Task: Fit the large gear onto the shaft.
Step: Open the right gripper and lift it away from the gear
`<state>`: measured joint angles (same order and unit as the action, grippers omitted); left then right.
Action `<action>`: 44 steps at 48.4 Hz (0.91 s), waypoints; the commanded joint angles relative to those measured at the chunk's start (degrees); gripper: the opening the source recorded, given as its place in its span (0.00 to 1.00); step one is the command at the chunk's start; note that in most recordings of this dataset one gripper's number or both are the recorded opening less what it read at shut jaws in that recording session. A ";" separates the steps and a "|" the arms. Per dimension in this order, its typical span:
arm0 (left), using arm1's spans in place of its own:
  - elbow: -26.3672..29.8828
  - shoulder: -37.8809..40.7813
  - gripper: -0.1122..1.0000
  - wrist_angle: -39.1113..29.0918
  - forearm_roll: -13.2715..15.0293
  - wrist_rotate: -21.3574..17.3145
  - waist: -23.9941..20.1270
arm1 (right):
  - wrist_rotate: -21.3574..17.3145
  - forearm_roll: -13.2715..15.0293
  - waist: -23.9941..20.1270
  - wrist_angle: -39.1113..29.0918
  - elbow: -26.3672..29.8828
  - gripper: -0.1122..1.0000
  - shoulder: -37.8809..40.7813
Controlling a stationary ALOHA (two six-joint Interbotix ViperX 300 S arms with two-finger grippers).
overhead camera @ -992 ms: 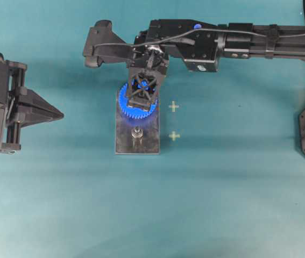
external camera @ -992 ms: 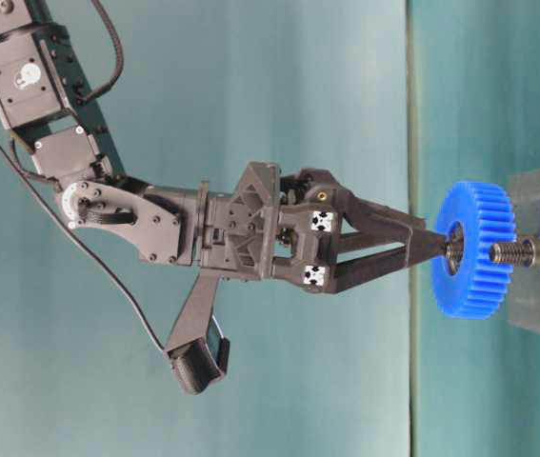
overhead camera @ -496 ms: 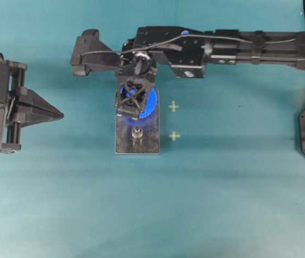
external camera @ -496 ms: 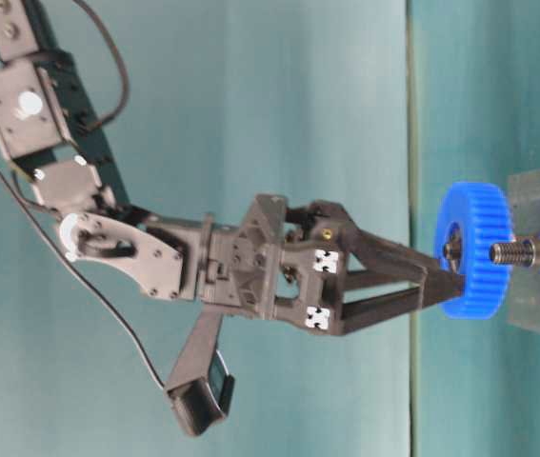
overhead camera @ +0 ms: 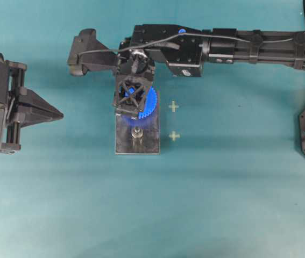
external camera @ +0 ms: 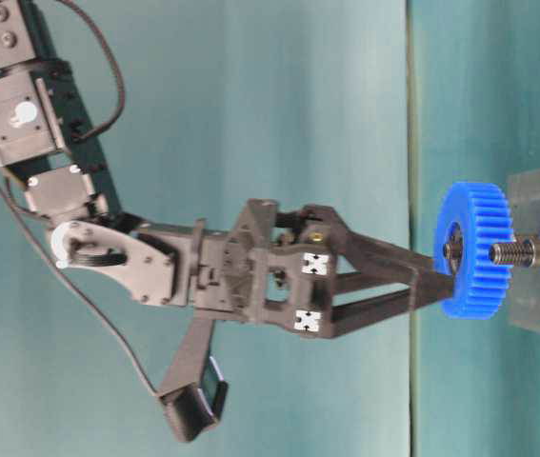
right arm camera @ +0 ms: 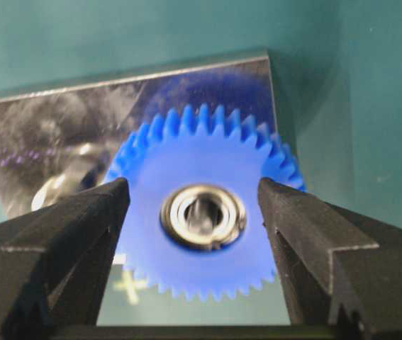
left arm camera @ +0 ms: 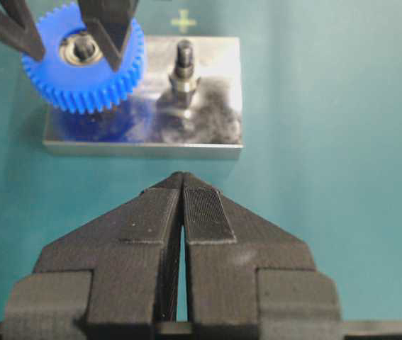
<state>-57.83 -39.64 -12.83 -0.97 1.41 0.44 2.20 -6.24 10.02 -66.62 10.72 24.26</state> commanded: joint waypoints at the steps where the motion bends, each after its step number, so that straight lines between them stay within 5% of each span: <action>1: 0.53 -0.18 0.10 0.26 -0.09 0.09 0.09 | 0.26 0.00 -0.35 -0.26 0.88 0.81 -5.71; 16: 0.44 -0.26 0.10 0.26 -0.09 0.00 0.09 | -0.35 0.00 -0.44 3.60 -11.16 0.81 -15.73; 32: 0.18 -0.79 0.10 0.26 -0.09 -0.35 0.09 | -1.93 0.18 -2.02 17.84 -26.72 0.81 -26.89; 44: -0.62 -2.37 0.10 0.26 -0.09 -0.26 0.09 | -2.20 0.09 -3.43 19.51 -32.78 0.81 -31.11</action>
<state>-59.06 -41.66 -12.83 -0.88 1.14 0.44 0.44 -6.15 7.29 -47.64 -21.80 -4.66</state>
